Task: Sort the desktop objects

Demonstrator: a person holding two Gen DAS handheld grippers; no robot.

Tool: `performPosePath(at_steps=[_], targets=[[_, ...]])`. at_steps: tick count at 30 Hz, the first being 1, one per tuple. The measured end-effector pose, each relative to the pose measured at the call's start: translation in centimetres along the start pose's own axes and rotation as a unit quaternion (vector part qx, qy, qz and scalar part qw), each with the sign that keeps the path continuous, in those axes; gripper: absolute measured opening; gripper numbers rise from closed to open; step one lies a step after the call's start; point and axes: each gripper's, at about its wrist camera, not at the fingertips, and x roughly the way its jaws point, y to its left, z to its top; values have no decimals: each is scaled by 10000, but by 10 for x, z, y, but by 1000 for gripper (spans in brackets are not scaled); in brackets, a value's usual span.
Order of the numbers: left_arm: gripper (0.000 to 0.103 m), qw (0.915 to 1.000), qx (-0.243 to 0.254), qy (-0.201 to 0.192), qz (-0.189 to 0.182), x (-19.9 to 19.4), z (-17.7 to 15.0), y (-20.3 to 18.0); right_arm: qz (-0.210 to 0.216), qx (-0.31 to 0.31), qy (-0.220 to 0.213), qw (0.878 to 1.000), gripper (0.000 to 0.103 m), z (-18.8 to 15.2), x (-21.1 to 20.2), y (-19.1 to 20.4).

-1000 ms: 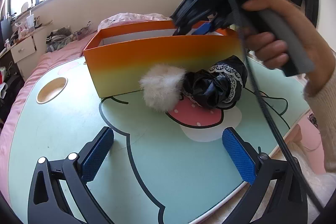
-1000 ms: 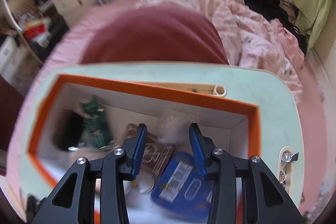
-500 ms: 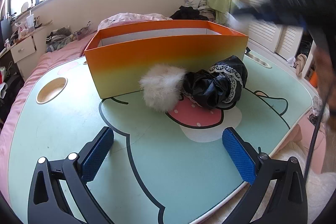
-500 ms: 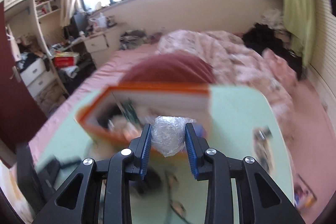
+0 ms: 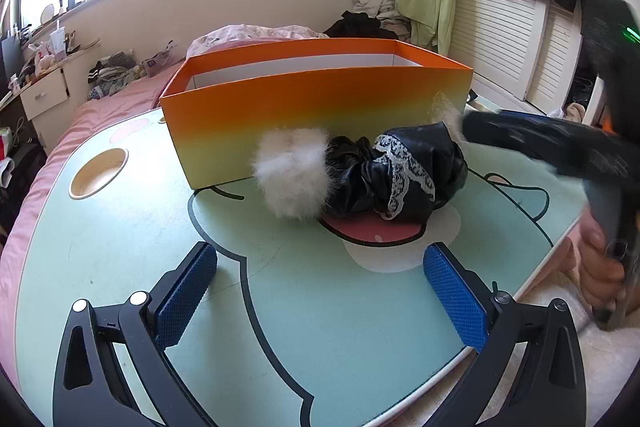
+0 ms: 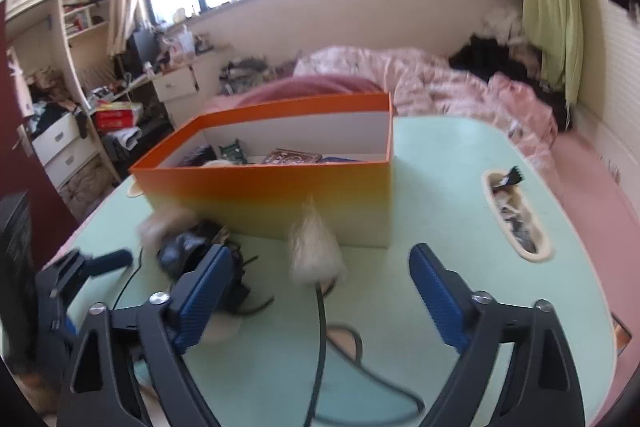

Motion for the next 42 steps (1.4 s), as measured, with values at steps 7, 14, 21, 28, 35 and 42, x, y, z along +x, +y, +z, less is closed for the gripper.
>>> performPosePath(at_steps=[7, 14, 21, 28, 35, 42], targets=[[103, 10000, 24, 4, 11, 1, 1, 0, -414, -396, 282, 9980, 103, -29, 12, 2], [103, 9999, 93, 70, -93, 2, 3, -3, -514, -512, 238, 9971, 103, -34, 14, 5], [103, 9979, 124, -591, 211, -60, 45, 4, -507, -501, 229, 9972, 103, -34, 13, 4], [103, 9965, -81, 53, -835, -28, 163, -12, -493, -497, 210, 9973, 103, -34, 12, 6], [75, 9693, -550, 2268, -771, 121, 186, -11, -481, -500, 182, 9974, 103, -35, 10, 7], [76, 9669, -466, 2505, -130, 148, 170, -12, -486, -497, 191, 9974, 103, -35, 11, 8]])
